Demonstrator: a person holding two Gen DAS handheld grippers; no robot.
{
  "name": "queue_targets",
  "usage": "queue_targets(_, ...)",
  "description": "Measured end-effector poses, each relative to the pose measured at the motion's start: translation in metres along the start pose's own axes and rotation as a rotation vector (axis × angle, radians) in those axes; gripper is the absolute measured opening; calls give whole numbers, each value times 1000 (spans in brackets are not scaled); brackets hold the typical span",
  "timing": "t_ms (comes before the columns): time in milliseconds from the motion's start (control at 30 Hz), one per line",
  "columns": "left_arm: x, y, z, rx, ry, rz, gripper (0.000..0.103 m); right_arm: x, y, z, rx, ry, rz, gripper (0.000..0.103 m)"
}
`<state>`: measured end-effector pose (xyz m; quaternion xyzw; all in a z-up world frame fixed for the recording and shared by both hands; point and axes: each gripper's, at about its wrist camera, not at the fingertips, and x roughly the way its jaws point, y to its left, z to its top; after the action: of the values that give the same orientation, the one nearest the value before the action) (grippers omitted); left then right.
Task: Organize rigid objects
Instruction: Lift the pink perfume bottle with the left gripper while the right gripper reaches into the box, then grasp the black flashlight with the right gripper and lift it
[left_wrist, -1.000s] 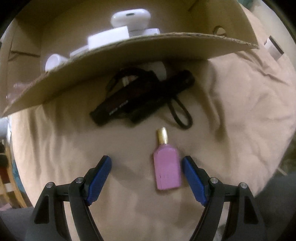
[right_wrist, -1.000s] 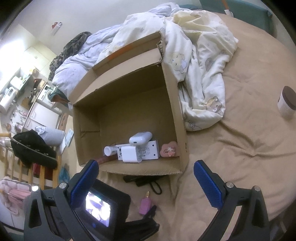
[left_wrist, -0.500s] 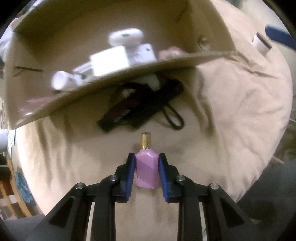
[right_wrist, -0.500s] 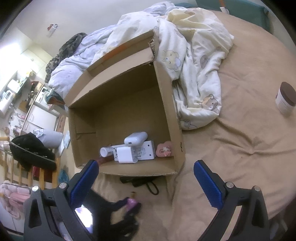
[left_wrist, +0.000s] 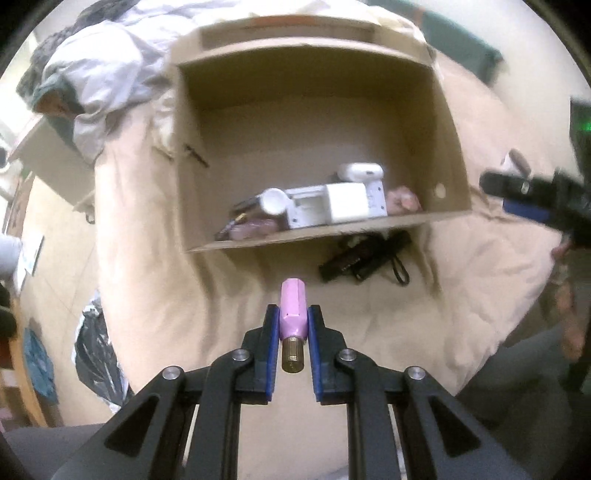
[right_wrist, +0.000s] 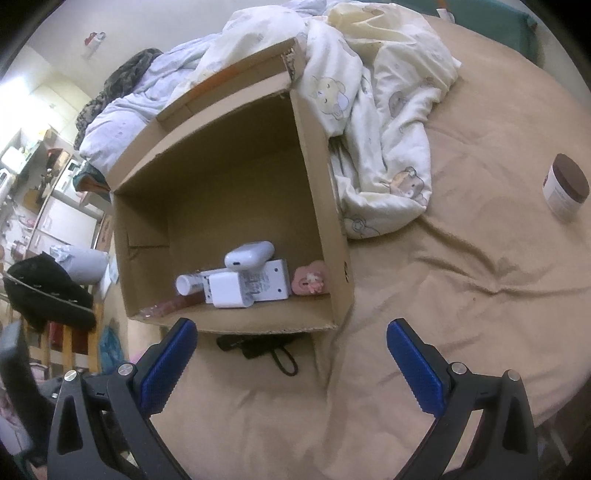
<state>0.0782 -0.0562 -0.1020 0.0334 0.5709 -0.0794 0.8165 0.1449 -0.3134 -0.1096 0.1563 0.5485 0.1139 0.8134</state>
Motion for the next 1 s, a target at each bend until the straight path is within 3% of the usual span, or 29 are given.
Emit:
queue_targets(233, -22, 24, 1, -20, -54, -23, 14, 22, 10, -15, -62, 90, -19, 103)
queue_targets(467, -19, 45, 2, -48, -94, -7, 14, 76, 37, -31, -207, 217, -116, 103)
queue_targets(700, 1, 54, -5, -94, -43, -30, 14, 136, 65, -42, -338, 268, -227, 103)
queue_targets(833, 9, 56, -5, -103, -21, -31, 14, 163, 74, -44, -398, 239, -312, 103)
queue_targets(1000, 8, 61, -4, -120, -32, -32, 14, 168, 68, -37, -348, 190, -271, 103)
